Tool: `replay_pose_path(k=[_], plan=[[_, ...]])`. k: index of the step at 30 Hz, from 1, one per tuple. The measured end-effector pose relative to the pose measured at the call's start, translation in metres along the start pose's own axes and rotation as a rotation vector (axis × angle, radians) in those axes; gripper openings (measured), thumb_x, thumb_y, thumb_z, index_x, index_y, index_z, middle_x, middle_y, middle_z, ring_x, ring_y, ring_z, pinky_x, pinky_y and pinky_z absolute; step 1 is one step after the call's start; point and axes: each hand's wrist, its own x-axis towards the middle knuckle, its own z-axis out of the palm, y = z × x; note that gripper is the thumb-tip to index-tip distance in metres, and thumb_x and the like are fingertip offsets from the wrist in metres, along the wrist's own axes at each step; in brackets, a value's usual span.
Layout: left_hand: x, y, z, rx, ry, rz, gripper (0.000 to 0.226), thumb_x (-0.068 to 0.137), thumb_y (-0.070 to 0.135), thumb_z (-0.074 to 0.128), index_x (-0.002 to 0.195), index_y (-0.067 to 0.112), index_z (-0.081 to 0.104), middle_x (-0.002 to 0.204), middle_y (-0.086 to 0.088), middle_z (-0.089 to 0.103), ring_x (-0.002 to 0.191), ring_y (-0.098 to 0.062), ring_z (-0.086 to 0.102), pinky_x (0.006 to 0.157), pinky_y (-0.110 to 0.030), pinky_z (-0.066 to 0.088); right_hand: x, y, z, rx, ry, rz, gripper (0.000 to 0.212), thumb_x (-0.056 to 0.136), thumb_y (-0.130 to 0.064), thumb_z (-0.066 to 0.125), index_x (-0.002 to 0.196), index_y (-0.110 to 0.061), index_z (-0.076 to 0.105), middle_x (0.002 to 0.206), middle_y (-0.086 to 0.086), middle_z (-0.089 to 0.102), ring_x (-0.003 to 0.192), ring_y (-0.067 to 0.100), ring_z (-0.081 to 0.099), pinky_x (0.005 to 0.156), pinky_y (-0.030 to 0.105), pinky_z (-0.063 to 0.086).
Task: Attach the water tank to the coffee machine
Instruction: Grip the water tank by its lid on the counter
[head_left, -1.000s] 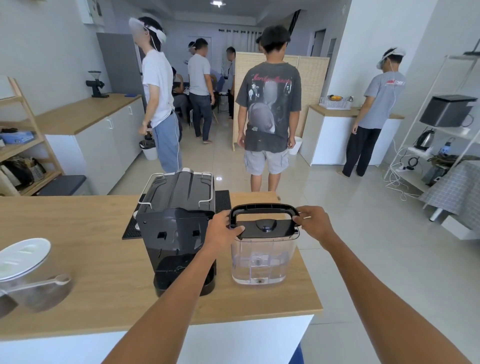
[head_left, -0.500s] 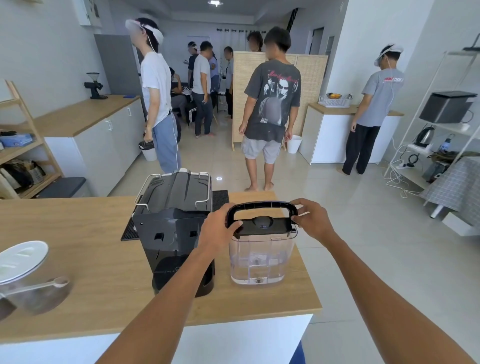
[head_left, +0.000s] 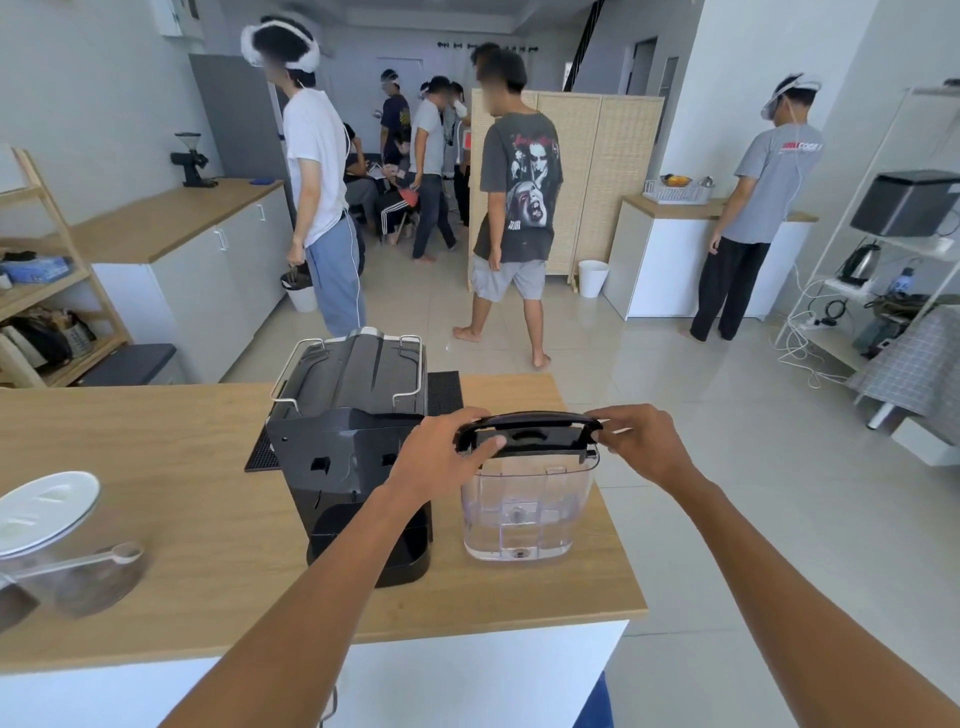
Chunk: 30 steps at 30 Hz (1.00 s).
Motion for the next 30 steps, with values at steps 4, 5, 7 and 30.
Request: replay_pose_path(k=[4, 5, 7, 30], plan=[[0.005, 0.004, 0.003, -0.132, -0.011, -0.115, 0.045, 0.096, 0.056, 0.044, 0.104, 0.024, 0.076, 0.085, 0.011, 0.076, 0.082, -0.004, 0.069, 0.08, -0.033, 0.057, -0.003, 0.001, -0.005, 0.059, -0.039, 0.019, 0.029, 0.082, -0.039, 0.081, 0.109, -0.028, 0.082, 0.096, -0.004, 0.081, 0.078, 0.004, 0.074, 0.087, 0.034, 0.061], [0.006, 0.005, 0.004, -0.14, -0.037, -0.123, 0.045, 0.097, 0.053, 0.044, 0.098, 0.022, 0.076, 0.075, 0.011, 0.072, 0.074, -0.005, 0.066, 0.074, -0.031, 0.054, -0.004, 0.002, -0.006, 0.07, -0.039, 0.021, 0.028, 0.082, -0.043, 0.08, 0.107, -0.031, 0.083, 0.097, -0.007, 0.081, 0.081, 0.003, 0.075, 0.086, 0.033, 0.061], [0.008, 0.005, 0.005, -0.17, -0.07, -0.153, 0.04, 0.098, 0.05, 0.046, 0.096, 0.023, 0.077, 0.07, 0.014, 0.067, 0.068, -0.001, 0.061, 0.068, -0.025, 0.046, -0.007, 0.003, -0.006, 0.103, -0.039, 0.022, 0.024, 0.082, -0.046, 0.08, 0.102, -0.034, 0.083, 0.098, -0.013, 0.08, 0.086, 0.003, 0.076, 0.085, 0.031, 0.062], [-0.001, -0.01, 0.009, -0.11, -0.271, -0.139, 0.068, 0.086, 0.047, 0.068, 0.147, 0.026, 0.045, 0.144, 0.005, 0.054, 0.13, -0.015, 0.051, 0.108, -0.038, 0.044, -0.01, 0.022, 0.011, 0.114, -0.224, 0.117, 0.072, 0.073, -0.03, 0.09, 0.139, -0.036, 0.06, 0.118, -0.009, 0.071, 0.085, 0.001, 0.074, 0.068, 0.017, 0.056]])
